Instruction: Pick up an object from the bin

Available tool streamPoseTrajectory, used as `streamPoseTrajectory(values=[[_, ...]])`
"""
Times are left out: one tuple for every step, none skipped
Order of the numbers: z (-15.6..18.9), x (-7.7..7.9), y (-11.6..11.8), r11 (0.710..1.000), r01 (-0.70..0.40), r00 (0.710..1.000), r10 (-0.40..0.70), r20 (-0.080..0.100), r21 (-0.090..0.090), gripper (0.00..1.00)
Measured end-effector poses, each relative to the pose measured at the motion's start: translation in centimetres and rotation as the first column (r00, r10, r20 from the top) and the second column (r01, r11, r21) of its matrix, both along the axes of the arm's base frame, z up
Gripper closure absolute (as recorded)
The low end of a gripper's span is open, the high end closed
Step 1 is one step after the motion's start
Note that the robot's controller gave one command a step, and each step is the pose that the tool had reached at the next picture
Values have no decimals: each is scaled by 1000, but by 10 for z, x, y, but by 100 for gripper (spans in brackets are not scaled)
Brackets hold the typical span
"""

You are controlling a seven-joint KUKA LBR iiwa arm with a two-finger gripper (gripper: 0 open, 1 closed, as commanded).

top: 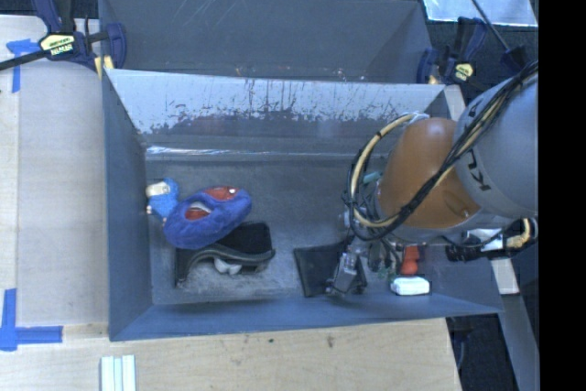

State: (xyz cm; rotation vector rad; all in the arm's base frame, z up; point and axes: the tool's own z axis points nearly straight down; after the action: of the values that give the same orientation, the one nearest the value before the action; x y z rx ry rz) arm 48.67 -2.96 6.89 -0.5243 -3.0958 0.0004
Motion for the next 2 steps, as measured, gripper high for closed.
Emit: streamPoseTrajectory(values=[[0, 0, 0, 1000, -3, 1000, 3, 1, -1, 0], [0, 1, -1, 1000, -3, 1000, 3, 2, -1, 100]])
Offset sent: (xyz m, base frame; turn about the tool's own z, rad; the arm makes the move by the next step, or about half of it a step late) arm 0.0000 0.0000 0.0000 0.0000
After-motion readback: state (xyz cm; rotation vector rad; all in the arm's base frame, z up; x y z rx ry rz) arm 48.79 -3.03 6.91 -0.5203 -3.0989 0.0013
